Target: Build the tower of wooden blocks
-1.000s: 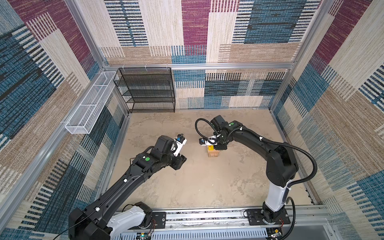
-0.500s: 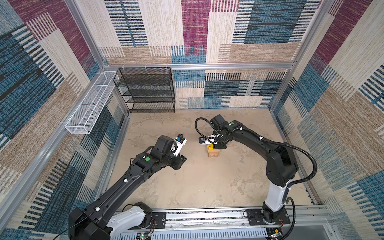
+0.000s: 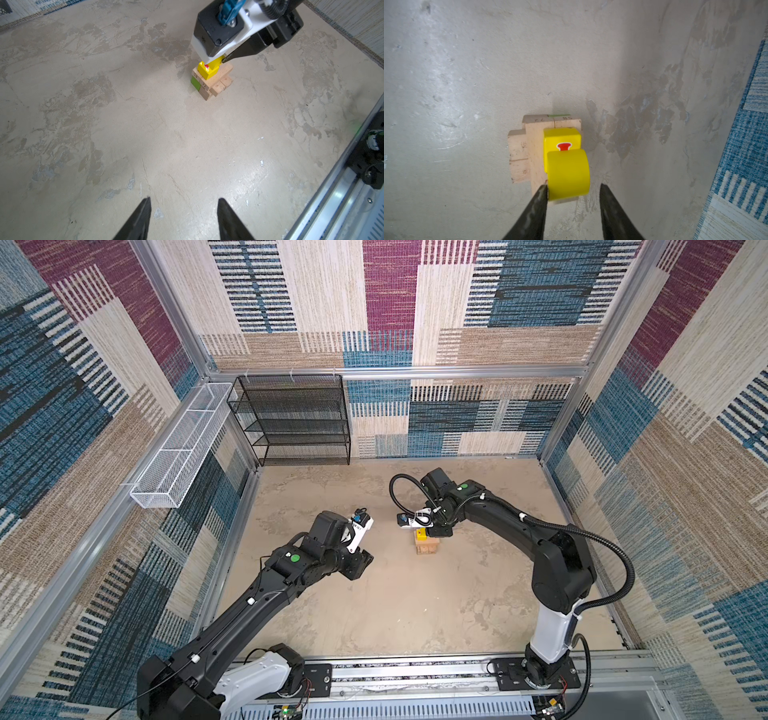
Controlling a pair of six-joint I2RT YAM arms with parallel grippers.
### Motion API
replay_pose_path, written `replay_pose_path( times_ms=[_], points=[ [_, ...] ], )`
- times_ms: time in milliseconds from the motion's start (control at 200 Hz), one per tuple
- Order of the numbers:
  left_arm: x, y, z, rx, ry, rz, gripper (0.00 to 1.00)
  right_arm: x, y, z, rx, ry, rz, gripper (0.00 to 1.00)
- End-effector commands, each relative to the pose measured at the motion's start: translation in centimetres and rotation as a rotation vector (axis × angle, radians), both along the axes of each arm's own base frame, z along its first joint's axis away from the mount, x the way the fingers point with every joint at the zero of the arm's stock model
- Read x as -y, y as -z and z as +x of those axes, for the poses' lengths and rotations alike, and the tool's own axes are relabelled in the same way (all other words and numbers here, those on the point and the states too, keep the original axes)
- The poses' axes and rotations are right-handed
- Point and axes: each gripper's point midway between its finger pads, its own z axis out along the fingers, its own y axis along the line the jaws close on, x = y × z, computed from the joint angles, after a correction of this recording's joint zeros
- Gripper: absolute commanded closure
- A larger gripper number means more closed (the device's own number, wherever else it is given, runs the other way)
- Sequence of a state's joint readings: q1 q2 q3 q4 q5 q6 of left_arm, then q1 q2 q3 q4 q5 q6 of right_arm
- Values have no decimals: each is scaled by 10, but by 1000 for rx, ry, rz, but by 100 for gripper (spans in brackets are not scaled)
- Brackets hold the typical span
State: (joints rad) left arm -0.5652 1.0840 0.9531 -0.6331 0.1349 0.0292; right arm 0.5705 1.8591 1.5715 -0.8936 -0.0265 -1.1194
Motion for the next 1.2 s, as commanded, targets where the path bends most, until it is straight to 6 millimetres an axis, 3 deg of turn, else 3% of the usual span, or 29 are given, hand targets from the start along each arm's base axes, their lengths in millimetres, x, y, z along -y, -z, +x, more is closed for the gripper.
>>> replay_pose_path(
  times_ms=[0,150,185,270,416,521,581,636,761,826,917,1012,1077,1192],
  points=[
    [-4,-4,5,43,-7,17,44,-5,-20,-2,16,-1,48,48],
    [-15,-9,11,96,-55,48,44,-8,-48,-6,55,8,112,47],
    [-19,-11,14,112,-72,59,44,-8,-56,-7,72,13,138,35],
    [-28,-16,21,148,-114,78,43,-14,-82,-16,111,2,229,34],
    [-47,-32,41,175,-241,91,42,-21,-147,-34,261,-29,466,32],
    [-66,-56,65,202,-395,20,41,-11,-193,-40,403,17,663,29],
    [-75,-70,80,234,-471,-58,39,7,-209,-34,486,99,750,28],
    [-85,-82,95,310,-526,-111,38,36,-221,-22,604,232,813,25],
    [-133,-91,125,515,-745,-61,29,138,-231,0,887,671,969,9],
    [-161,-79,134,567,-852,24,28,199,-216,0,909,923,1100,10],
    [-194,-42,138,560,-954,129,28,247,-170,-9,850,1152,1198,13],
    [-214,3,136,539,-1012,150,28,262,-126,-23,897,1223,1237,12],
    [-220,32,133,516,-1021,130,28,263,-114,-34,951,1193,1297,12],
    [-220,64,135,470,-966,164,28,271,-73,-33,936,1269,1244,12]
  ],
)
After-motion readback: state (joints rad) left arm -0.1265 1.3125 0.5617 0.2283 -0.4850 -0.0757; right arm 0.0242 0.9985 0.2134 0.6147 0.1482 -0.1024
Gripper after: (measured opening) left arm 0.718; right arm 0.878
